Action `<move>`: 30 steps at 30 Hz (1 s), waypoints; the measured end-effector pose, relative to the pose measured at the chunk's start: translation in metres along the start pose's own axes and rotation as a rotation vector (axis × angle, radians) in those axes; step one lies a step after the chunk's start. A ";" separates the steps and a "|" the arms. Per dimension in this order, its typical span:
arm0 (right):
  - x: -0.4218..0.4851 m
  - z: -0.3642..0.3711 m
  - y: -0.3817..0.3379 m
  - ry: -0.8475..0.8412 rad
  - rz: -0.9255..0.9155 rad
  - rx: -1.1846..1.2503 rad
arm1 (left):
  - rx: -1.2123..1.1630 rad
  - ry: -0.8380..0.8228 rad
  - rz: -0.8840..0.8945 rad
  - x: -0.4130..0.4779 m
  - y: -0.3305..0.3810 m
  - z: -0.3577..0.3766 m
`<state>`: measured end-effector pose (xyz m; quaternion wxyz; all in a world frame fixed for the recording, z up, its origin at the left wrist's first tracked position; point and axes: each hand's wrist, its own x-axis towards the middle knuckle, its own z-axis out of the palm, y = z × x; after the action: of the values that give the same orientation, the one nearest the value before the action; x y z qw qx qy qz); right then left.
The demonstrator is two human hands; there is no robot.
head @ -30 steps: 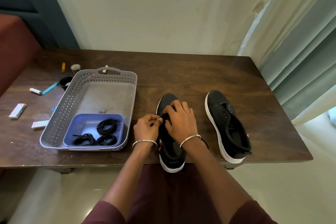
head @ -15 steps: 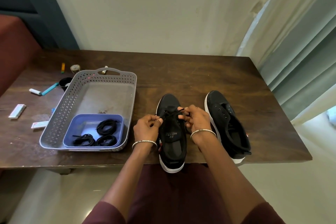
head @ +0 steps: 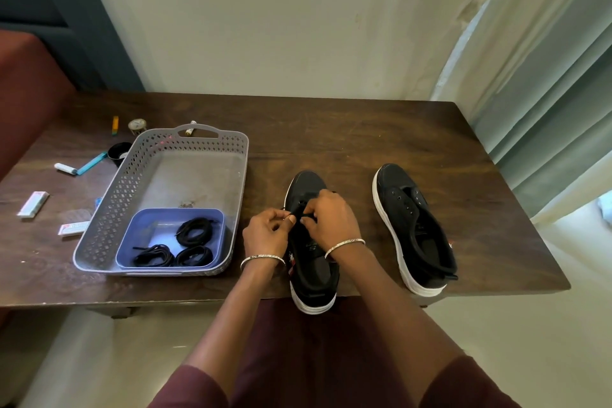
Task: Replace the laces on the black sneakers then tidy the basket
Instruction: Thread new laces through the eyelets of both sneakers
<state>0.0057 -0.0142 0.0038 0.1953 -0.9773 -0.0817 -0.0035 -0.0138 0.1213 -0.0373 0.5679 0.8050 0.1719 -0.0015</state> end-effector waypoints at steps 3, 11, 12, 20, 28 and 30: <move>-0.001 0.006 0.006 0.127 0.164 0.390 | -0.021 0.001 -0.006 0.000 -0.001 0.000; -0.009 -0.011 0.036 0.116 0.781 1.509 | -0.021 0.000 0.005 -0.002 0.001 -0.001; -0.008 -0.012 0.038 0.100 0.786 1.617 | -0.022 -0.003 0.003 -0.002 0.001 -0.001; -0.002 -0.025 0.037 0.150 0.824 1.806 | -0.053 -0.016 -0.016 0.001 -0.002 0.000; -0.007 -0.009 0.035 -0.053 0.113 0.198 | -0.037 -0.017 -0.011 0.001 -0.003 0.000; -0.004 -0.011 0.029 -0.066 0.114 0.079 | -0.032 -0.013 -0.010 0.000 -0.001 0.000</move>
<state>0.0065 -0.0455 0.0030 0.2306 -0.9715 -0.0323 0.0432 -0.0142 0.1214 -0.0387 0.5816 0.7949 0.1725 -0.0069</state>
